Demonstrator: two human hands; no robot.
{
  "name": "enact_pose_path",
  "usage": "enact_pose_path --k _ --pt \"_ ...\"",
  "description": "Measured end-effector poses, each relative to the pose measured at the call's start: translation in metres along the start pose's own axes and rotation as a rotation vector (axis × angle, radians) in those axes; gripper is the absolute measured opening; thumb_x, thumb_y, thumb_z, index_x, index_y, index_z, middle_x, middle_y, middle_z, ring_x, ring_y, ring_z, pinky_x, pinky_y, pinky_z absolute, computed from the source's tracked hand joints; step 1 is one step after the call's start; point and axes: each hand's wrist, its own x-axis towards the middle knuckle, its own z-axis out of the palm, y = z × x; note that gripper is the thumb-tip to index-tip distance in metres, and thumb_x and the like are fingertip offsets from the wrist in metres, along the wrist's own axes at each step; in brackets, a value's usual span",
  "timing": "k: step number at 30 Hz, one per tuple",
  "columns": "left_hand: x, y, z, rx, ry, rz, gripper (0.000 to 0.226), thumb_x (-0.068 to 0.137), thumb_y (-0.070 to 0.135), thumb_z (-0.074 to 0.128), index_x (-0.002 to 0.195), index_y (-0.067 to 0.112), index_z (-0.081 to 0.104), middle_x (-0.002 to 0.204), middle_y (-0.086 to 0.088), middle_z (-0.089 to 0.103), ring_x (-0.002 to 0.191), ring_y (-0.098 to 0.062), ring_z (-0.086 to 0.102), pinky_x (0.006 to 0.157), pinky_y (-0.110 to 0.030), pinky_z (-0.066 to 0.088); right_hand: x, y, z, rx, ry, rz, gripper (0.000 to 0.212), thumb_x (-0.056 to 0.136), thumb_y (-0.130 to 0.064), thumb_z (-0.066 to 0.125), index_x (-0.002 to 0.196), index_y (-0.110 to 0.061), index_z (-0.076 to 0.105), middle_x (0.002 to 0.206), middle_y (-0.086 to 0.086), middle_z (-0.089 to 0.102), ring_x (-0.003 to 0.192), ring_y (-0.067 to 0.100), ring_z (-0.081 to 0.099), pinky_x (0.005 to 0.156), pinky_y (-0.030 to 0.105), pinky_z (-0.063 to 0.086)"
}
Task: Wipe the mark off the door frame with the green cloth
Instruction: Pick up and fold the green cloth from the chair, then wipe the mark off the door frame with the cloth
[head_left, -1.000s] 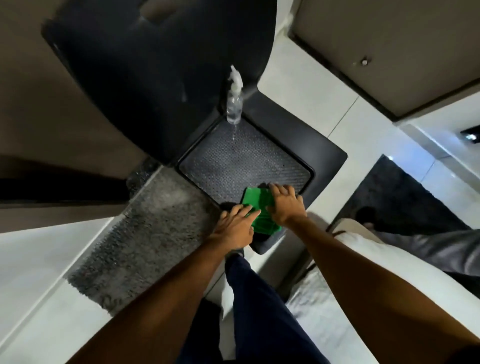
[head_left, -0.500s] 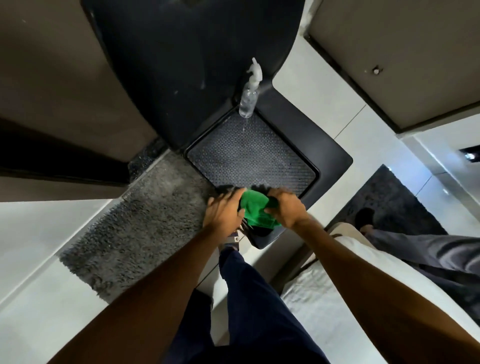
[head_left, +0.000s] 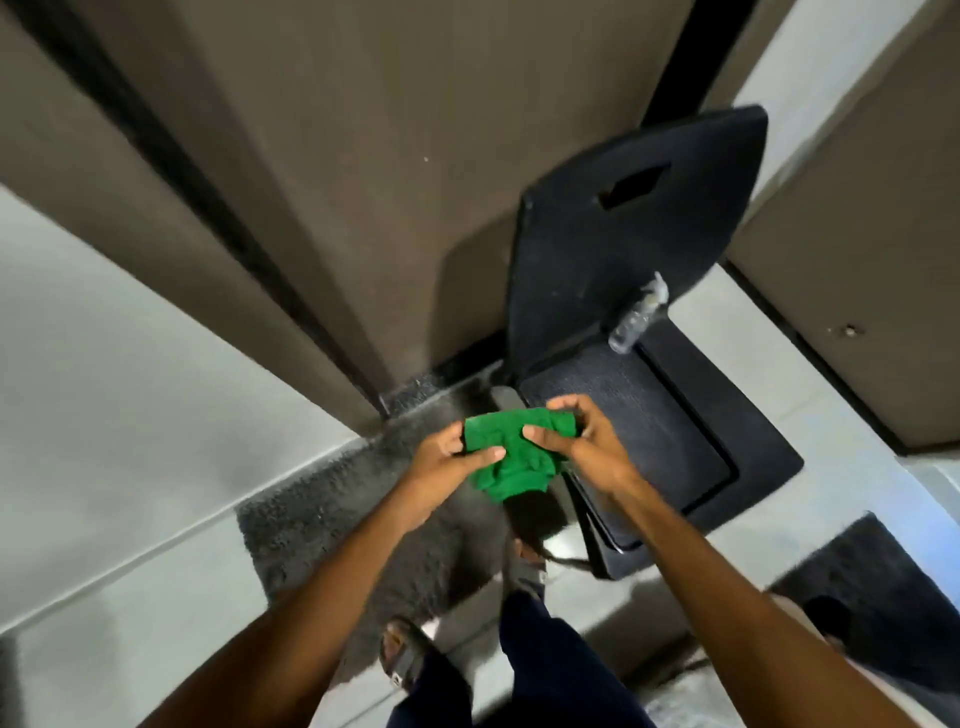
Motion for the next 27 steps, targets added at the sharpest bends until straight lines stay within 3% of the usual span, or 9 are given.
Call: enact_pose_path --k 4,9,13,17,19,21,23,25,27 --pt "-0.027 0.016 -0.029 -0.177 0.047 0.09 0.027 0.086 0.003 0.068 0.113 0.006 0.066 0.101 -0.003 0.076 0.09 -0.013 0.073 0.075 -0.02 0.059 -0.017 -0.02 0.035 0.054 -0.018 -0.151 0.047 0.078 -0.017 0.08 0.116 -0.027 0.053 0.1 -0.01 0.065 0.082 -0.008 0.064 0.072 0.012 0.052" --pt "-0.082 0.054 -0.093 -0.275 0.295 0.287 0.038 0.083 0.001 0.07 0.119 0.004 0.057 0.107 -0.014 0.073 0.091 -0.019 0.071 0.079 -0.025 0.06 -0.041 -0.092 0.097 -0.023 -0.02 -0.366 0.061 0.076 -0.032 0.077 0.126 -0.043 0.044 0.113 -0.008 0.064 0.099 0.01 0.067 0.086 0.035 0.054" --pt "-0.118 0.098 -0.143 -0.259 0.367 0.469 0.063 0.077 0.006 0.078 0.126 0.028 0.047 0.103 -0.006 0.075 0.093 -0.018 0.074 0.075 -0.03 0.061 -0.046 -0.166 0.127 0.008 -0.048 -0.636 0.052 0.085 -0.024 0.07 0.121 -0.051 0.044 0.115 -0.031 0.059 0.101 -0.003 0.063 0.087 0.027 0.05" --pt "-0.159 0.155 -0.193 -0.1 0.501 0.692 0.061 0.08 0.011 0.077 0.123 0.043 0.046 0.107 0.006 0.07 0.094 -0.005 0.071 0.074 -0.026 0.061 -0.059 -0.26 0.138 -0.054 -0.128 -0.814 0.054 0.093 -0.016 0.061 0.123 -0.056 0.041 0.109 -0.035 0.061 0.099 -0.004 0.064 0.087 0.029 0.053" --pt "-0.176 0.188 -0.212 -0.045 0.584 0.839 0.063 0.083 0.01 0.073 0.119 0.054 0.046 0.11 0.007 0.068 0.095 -0.004 0.07 0.075 -0.024 0.061 -0.075 -0.313 0.141 -0.094 -0.149 -0.947 0.055 0.095 -0.023 0.058 0.125 -0.062 0.034 0.11 -0.039 0.058 0.099 -0.007 0.063 0.084 0.024 0.052" --pt "-0.187 0.22 -0.225 0.01 0.684 0.978 0.068 0.085 0.009 0.071 0.118 0.062 0.044 0.109 0.013 0.069 0.096 -0.002 0.07 0.072 -0.019 0.059 -0.092 -0.359 0.143 -0.103 -0.111 -1.057 0.054 0.095 -0.027 0.058 0.128 -0.06 0.031 0.111 -0.043 0.054 0.099 -0.015 0.058 0.079 0.009 0.047" --pt "-0.198 0.256 -0.236 0.056 0.801 1.101 0.071 0.086 0.009 0.07 0.12 0.064 0.042 0.109 0.017 0.068 0.097 0.001 0.069 0.07 -0.013 0.056 -0.104 -0.401 0.146 -0.062 -0.011 -1.185 0.051 0.093 -0.025 0.061 0.131 -0.047 0.037 0.113 -0.031 0.058 0.1 -0.011 0.058 0.078 0.004 0.044" --pt "-0.208 0.296 -0.245 0.137 0.914 1.204 0.069 0.087 0.01 0.069 0.121 0.063 0.042 0.111 0.013 0.067 0.098 0.001 0.068 0.071 -0.011 0.056 -0.114 -0.441 0.147 -0.023 0.1 -1.294 0.042 0.091 -0.022 0.064 0.127 -0.033 0.045 0.115 -0.011 0.059 0.101 0.0 0.057 0.083 0.018 0.047" --pt "-0.213 0.333 -0.254 0.251 1.02 1.27 0.062 0.088 0.016 0.068 0.126 0.058 0.043 0.112 0.009 0.067 0.096 -0.002 0.067 0.075 -0.016 0.058 -0.117 -0.478 0.146 0.01 0.204 -1.371 0.036 0.089 -0.023 0.066 0.121 -0.03 0.05 0.113 -0.007 0.058 0.097 -0.003 0.055 0.08 0.02 0.046"
